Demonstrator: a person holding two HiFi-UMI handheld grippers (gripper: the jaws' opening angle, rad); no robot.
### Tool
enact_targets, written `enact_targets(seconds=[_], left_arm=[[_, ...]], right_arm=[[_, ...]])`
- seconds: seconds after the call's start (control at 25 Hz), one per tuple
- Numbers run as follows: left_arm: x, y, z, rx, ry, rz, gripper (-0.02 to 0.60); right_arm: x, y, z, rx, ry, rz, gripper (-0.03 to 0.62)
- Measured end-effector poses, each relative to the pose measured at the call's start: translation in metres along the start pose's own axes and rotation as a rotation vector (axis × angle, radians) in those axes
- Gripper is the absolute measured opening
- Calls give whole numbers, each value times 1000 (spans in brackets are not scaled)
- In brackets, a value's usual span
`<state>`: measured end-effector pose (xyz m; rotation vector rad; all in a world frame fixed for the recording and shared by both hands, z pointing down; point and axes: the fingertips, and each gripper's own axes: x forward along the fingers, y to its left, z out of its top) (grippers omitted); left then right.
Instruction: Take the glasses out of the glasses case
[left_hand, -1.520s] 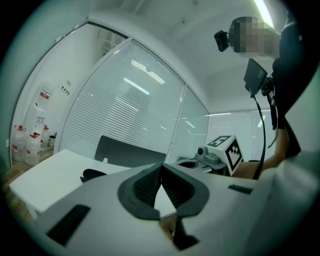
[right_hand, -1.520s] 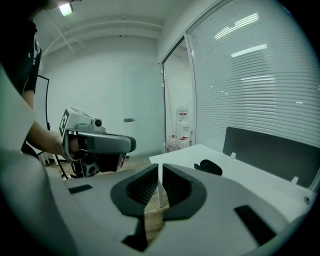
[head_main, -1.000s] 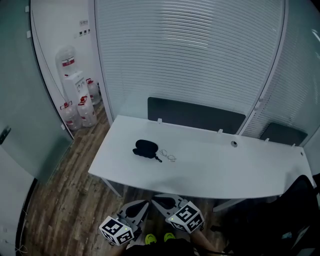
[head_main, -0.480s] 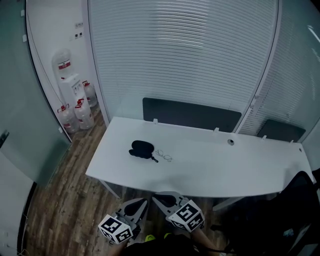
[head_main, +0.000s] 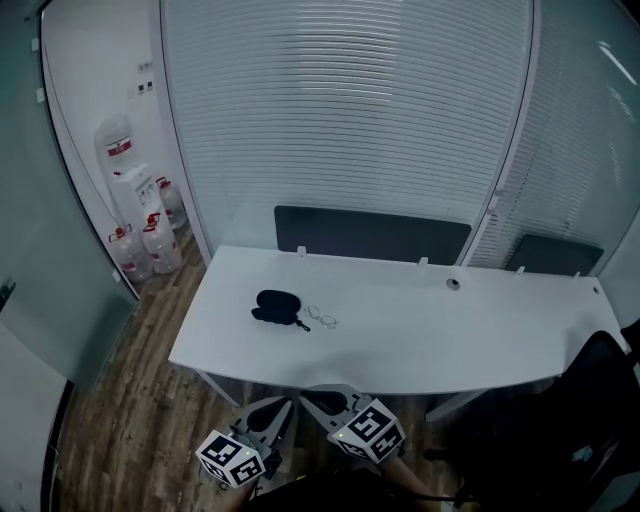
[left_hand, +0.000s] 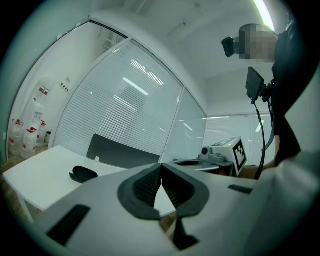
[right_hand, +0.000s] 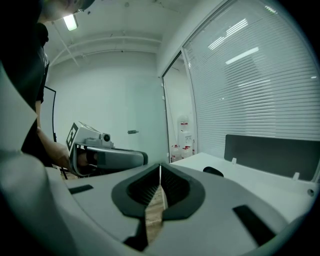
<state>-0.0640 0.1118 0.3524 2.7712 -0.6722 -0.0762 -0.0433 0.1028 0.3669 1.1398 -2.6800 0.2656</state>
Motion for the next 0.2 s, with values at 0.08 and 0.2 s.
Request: enact_targets(seconds=[0.08, 0.2], left_arm=[[-3, 4, 1, 2, -9, 15, 14], [-8, 8, 1, 5, -16, 38, 14]], right_arm=[[6, 3, 1, -3, 1, 25, 21], [14, 10, 4, -14, 2, 64, 21]])
